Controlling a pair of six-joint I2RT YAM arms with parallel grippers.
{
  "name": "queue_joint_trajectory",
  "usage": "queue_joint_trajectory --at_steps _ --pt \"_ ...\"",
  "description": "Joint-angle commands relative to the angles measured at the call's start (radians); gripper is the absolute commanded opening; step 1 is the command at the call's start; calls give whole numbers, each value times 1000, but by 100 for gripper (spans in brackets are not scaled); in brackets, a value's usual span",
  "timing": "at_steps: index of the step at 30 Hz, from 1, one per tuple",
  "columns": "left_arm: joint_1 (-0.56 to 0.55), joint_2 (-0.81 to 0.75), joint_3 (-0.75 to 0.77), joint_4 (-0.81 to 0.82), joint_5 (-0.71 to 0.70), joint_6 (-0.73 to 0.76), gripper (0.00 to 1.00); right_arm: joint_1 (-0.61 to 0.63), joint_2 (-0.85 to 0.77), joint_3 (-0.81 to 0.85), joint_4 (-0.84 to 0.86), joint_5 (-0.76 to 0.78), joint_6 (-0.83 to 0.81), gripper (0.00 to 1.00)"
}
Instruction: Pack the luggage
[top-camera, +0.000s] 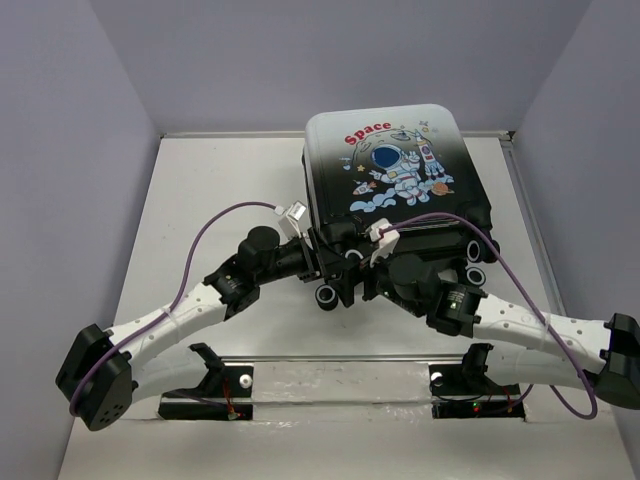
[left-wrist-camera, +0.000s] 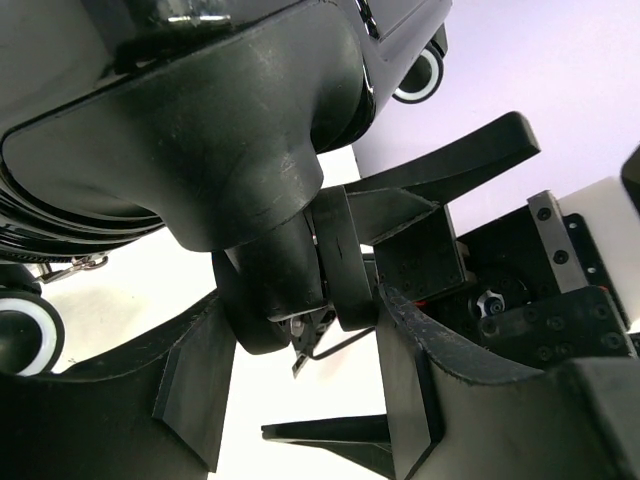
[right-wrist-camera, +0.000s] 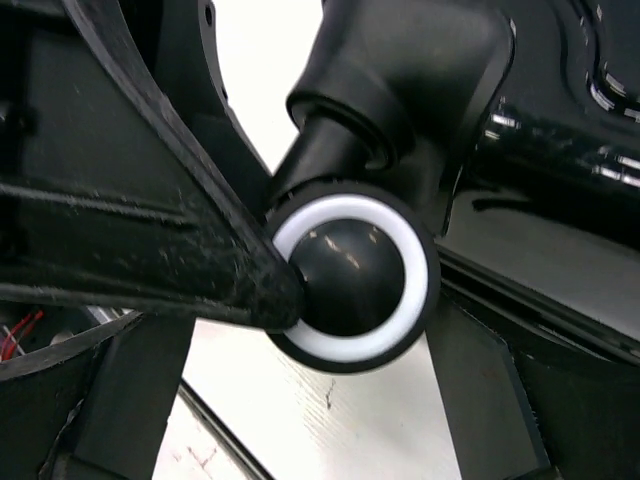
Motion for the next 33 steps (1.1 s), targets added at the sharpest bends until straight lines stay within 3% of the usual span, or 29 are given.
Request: queue_joint_trajectory --at_steps 1,9,11,15,20,25,29,33 --pt "-8 -23 9 289 4 35 11 -18 3 65 152 47 -38 100" --pt "-8 -45 -19 310 4 18 20 -27 56 94 212 94 -12 100" --pt "-8 -51 -23 310 7 17 21 -36 66 90 241 152 17 92" --pt "-8 -51 -31 310 10 18 24 -37 67 59 321 220 47 89" --pt "-8 -34 -42 327 15 6 25 -37 69 36 379 335 117 97" --pt "-8 -17 -34 338 16 0 25 -37 67 36 388 410 255 81" --pt "-8 -8 -31 338 7 1 31 -37 73 39 440 371 307 95" --pt "-5 3 -30 338 6 4 36 -37 79 25 519 308 276 92"
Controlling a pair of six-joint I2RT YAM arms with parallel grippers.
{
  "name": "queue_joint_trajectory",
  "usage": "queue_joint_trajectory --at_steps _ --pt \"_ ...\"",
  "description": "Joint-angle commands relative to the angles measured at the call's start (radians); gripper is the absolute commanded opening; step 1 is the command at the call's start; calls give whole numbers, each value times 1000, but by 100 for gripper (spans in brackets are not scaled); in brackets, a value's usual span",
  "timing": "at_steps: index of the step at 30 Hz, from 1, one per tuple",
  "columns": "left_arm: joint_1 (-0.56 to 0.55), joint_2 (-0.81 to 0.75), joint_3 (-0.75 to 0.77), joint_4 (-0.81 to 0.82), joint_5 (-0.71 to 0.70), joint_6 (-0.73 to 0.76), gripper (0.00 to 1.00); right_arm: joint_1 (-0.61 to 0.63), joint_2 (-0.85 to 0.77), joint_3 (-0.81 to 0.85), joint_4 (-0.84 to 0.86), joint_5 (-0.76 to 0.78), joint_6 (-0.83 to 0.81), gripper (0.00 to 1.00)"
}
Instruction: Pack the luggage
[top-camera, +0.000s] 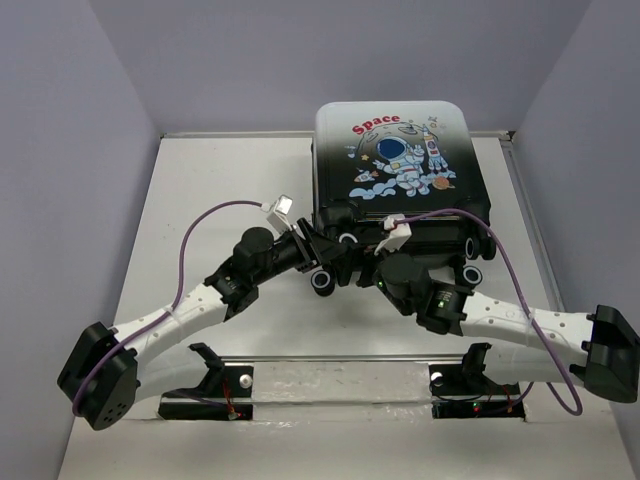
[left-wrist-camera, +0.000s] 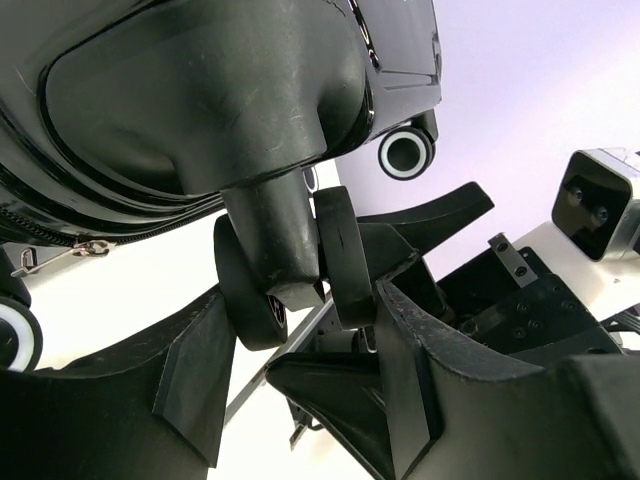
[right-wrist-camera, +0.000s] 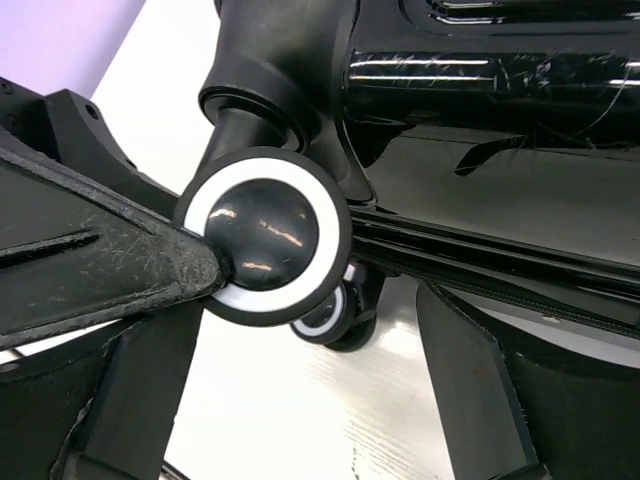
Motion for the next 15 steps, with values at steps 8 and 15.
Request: queue_joint_trajectory --at_steps 8,15 --pt "-29 -4 27 202 135 44 20 -23 63 36 530 -60 -42 89" --pt "-26 -9 21 208 137 21 17 -23 97 -10 712 15 -100 93"
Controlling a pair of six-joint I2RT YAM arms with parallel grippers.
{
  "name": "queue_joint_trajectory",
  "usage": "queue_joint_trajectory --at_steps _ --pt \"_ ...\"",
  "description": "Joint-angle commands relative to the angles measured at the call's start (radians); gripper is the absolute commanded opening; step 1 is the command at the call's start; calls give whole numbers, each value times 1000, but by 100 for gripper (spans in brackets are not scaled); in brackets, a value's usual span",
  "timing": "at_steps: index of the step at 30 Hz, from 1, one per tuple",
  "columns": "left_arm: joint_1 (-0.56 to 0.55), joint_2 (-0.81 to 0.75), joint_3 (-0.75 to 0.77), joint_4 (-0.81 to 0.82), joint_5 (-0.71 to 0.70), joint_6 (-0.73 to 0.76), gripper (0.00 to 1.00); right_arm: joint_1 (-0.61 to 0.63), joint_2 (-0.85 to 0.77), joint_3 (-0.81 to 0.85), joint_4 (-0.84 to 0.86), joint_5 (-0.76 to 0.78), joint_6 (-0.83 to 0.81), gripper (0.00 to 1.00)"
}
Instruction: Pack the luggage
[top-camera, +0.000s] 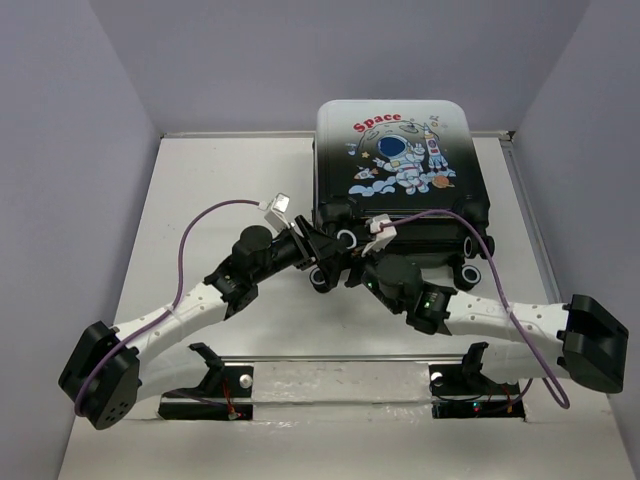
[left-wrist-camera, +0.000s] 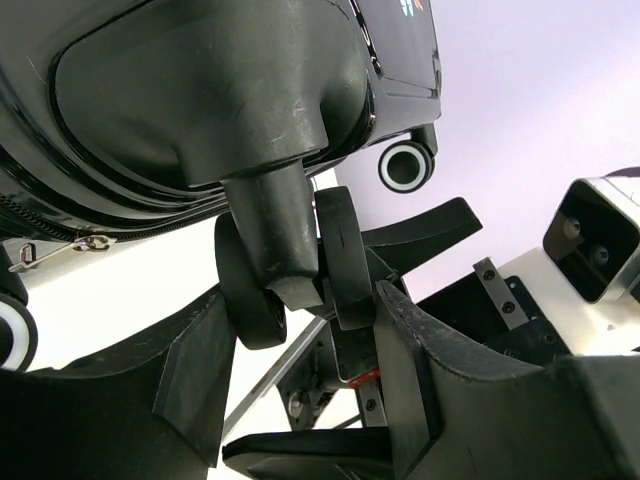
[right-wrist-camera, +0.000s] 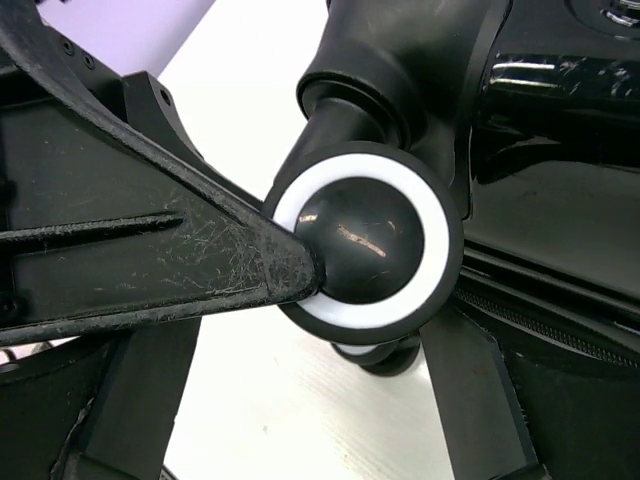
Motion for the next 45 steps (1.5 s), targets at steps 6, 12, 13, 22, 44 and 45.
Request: queue_joint_trajectory --at_steps 6,12,13,22,44,45 --pt "-40 -49 1 198 133 5 35 -22 45 -22 749 195 -75 84" --pt "-31 -89 -26 198 106 -17 65 -22 40 -7 763 198 -72 91" --pt "-30 -91 -28 195 106 -17 69 -22 45 -4 766 201 -72 92" --pt "4 -105 -36 190 116 -23 96 -22 98 73 755 279 -98 82" --pt "67 -422 -192 -282 -328 245 68 -22 -32 -5 522 255 -73 14" --pt "64 -421 -204 -265 -336 265 58 -22 -59 -14 487 244 -66 14"
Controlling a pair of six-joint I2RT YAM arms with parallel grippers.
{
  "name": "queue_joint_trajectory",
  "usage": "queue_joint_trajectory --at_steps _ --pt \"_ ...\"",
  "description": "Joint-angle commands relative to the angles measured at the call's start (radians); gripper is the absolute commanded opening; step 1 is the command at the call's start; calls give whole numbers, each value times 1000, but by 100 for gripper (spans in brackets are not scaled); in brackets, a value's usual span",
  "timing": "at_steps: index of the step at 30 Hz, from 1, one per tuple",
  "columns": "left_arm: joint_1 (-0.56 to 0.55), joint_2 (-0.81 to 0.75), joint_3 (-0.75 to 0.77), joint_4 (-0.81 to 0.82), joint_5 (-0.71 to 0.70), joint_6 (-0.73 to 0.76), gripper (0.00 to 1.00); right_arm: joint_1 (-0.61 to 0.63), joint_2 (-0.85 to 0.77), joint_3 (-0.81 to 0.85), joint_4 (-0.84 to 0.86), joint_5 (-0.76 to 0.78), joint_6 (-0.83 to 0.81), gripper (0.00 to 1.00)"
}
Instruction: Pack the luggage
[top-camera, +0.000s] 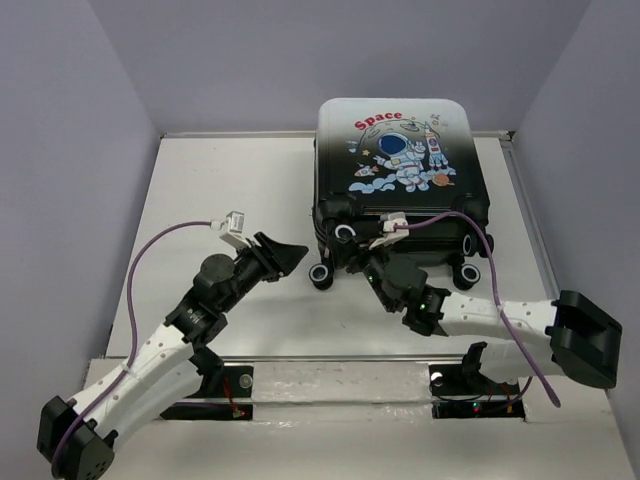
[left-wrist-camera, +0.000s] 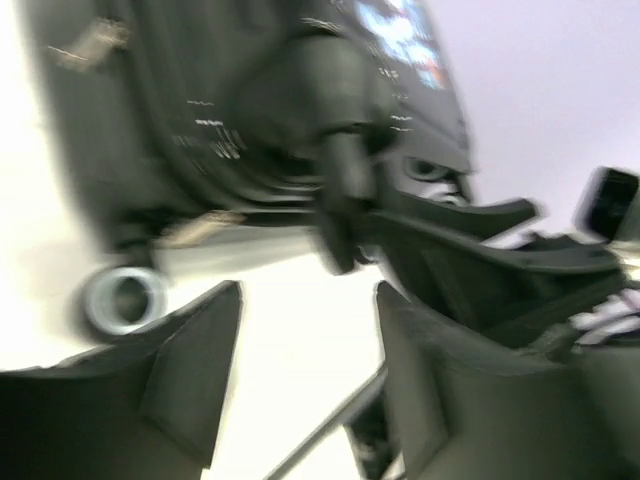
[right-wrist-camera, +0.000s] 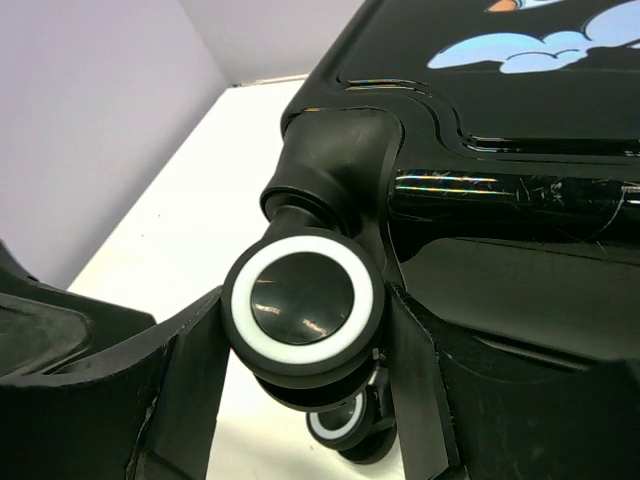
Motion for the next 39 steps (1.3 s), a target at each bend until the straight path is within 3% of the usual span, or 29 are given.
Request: queue_joint_trajectory --at_steps 1,2,4,6,12,24,34,36,38,39 --pt "-5 -20 -82 -58 -153 137 53 -25 -151 24 126 35 66 14" --pt "-12 1 -94 -41 -151 161 44 -25 -163 21 94 31 69 14" --pt "-52 119 -96 21 -163 202 36 -25 -190 6 75 33 66 14" --pt "-84 190 -79 60 -174 235 34 -25 -203 3 66 30 55 14" --pt "-212 403 22 242 -211 359 36 -25 -220 -5 46 22 50 14" --pt "-221 608 160 362 -268 439 45 -25 -237 -28 37 -16 70 13" --pt "-223 702 197 364 -288 454 45 -25 -234 -22 31 -44 82 13" --pt "-221 707 194 367 -297 456 39 -25 -230 -23 32 -50 89 13" --pt "-223 711 198 368 -312 453 19 -25 -227 -26 40 -51 92 13" --pt "-223 718 200 368 -320 453 14 -25 -229 -27 40 -54 93 12"
